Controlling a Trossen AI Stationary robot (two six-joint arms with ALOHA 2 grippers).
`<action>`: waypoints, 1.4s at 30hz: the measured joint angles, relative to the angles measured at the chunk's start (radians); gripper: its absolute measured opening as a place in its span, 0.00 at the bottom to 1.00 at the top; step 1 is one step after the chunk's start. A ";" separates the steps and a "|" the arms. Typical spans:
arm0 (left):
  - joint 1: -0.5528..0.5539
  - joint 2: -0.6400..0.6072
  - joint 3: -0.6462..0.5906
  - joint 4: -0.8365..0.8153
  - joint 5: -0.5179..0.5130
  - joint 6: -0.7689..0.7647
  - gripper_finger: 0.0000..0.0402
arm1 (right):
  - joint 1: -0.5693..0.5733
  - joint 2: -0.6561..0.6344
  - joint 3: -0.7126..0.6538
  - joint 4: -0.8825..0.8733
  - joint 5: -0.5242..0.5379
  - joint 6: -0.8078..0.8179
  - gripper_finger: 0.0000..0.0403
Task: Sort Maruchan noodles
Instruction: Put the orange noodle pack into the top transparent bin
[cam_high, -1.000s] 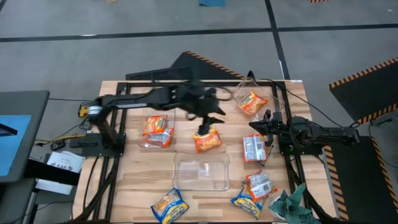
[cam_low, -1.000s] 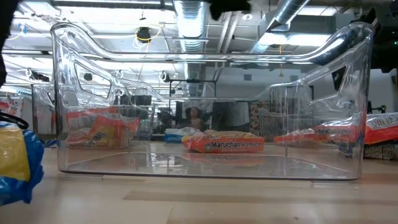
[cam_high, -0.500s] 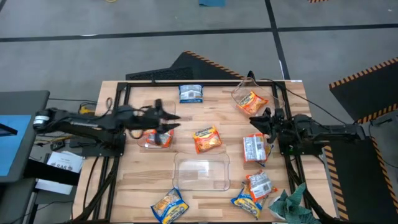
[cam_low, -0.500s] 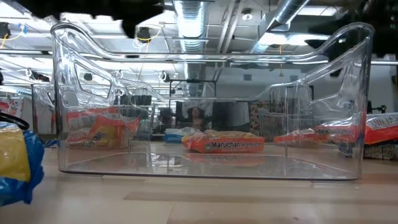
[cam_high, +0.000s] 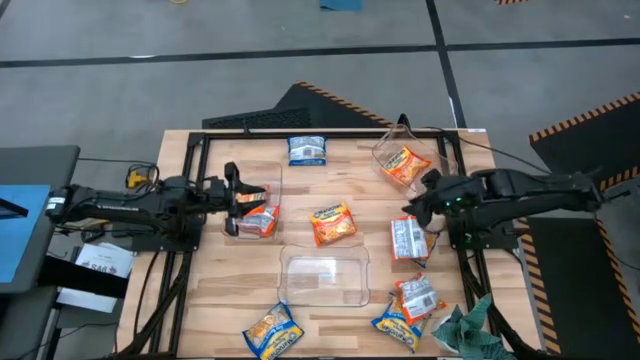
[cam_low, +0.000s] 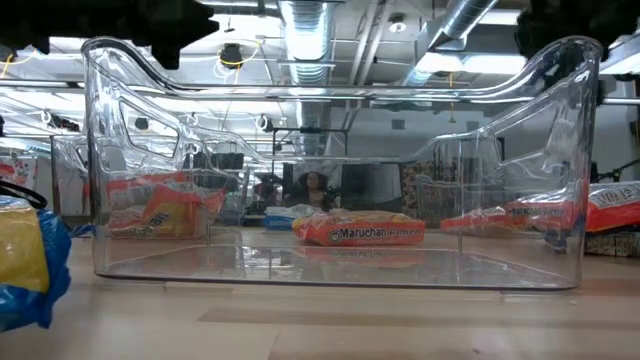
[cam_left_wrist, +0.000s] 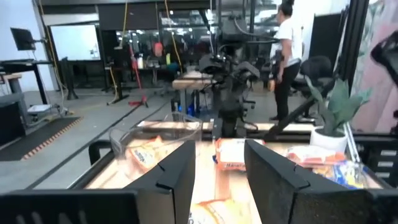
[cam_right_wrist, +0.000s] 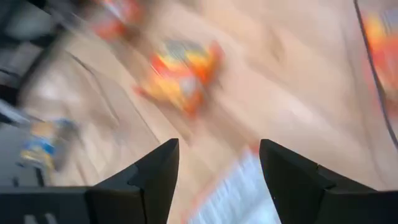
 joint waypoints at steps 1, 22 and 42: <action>0.000 0.000 0.000 -0.009 0.000 0.001 0.31 | 0.008 0.031 0.022 -0.060 -0.021 0.042 0.62; 0.000 0.005 0.002 -0.036 -0.003 -0.070 0.31 | 0.255 0.482 0.059 -0.303 -0.013 0.452 0.62; 0.000 0.005 0.002 -0.042 -0.003 -0.070 0.31 | 0.278 0.662 0.061 -0.294 0.058 0.386 0.10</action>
